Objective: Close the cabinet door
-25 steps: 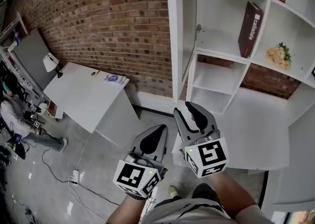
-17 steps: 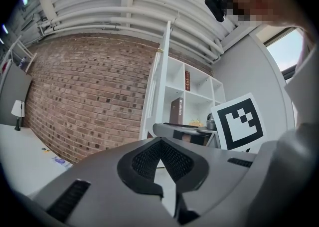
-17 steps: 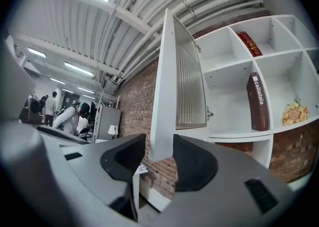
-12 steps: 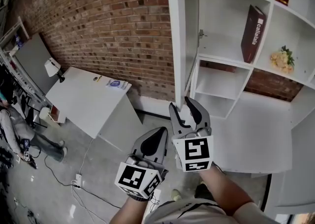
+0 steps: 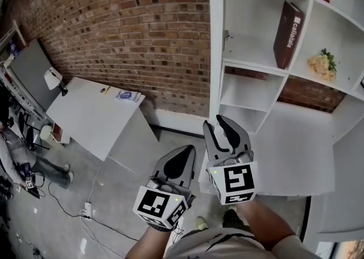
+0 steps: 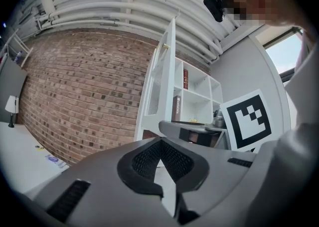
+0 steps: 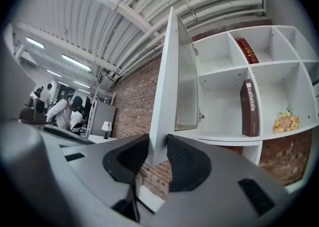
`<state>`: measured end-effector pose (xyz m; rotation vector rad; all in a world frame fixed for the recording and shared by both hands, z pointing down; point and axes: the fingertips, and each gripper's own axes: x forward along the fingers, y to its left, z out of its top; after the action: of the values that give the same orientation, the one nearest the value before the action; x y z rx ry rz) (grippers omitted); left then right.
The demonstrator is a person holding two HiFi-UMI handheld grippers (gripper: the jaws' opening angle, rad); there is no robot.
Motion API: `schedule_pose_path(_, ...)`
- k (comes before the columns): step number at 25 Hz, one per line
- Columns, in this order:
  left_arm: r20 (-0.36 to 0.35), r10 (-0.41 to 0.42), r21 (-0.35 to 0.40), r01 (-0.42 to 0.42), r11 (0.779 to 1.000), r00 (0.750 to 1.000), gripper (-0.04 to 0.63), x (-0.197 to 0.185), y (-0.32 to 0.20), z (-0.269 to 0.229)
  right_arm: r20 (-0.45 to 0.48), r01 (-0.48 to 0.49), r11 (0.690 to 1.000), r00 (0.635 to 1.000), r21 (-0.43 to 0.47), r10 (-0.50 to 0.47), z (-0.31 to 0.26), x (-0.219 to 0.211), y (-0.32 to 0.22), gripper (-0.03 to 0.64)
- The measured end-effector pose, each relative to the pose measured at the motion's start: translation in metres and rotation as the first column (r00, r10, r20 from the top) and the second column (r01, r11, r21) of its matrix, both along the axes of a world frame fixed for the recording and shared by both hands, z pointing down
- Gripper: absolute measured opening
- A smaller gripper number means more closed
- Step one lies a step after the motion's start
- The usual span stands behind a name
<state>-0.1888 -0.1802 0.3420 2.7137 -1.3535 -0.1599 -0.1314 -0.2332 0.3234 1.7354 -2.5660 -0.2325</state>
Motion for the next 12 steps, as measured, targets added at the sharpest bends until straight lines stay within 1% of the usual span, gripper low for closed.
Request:
schedule_pose_path(4, -0.001, 0.042, -0.006, -0.042, 0.999, 0.999, 0.011, 0.018, -0.001, 0.001, 0.002, -0.015, 1.0, 1.0, -0.002, 0.015, -0.001, 0.025, 0.008, 0.109)
schedule_pose_path(12, 0.001, 0.119, 0.0, -0.119, 0.993, 0.993, 0.011, 0.063, -0.008, -0.001, -0.043, -0.023, 1.0, 0.999, 0.02, 0.023, -0.002, 0.064, 0.013, 0.094)
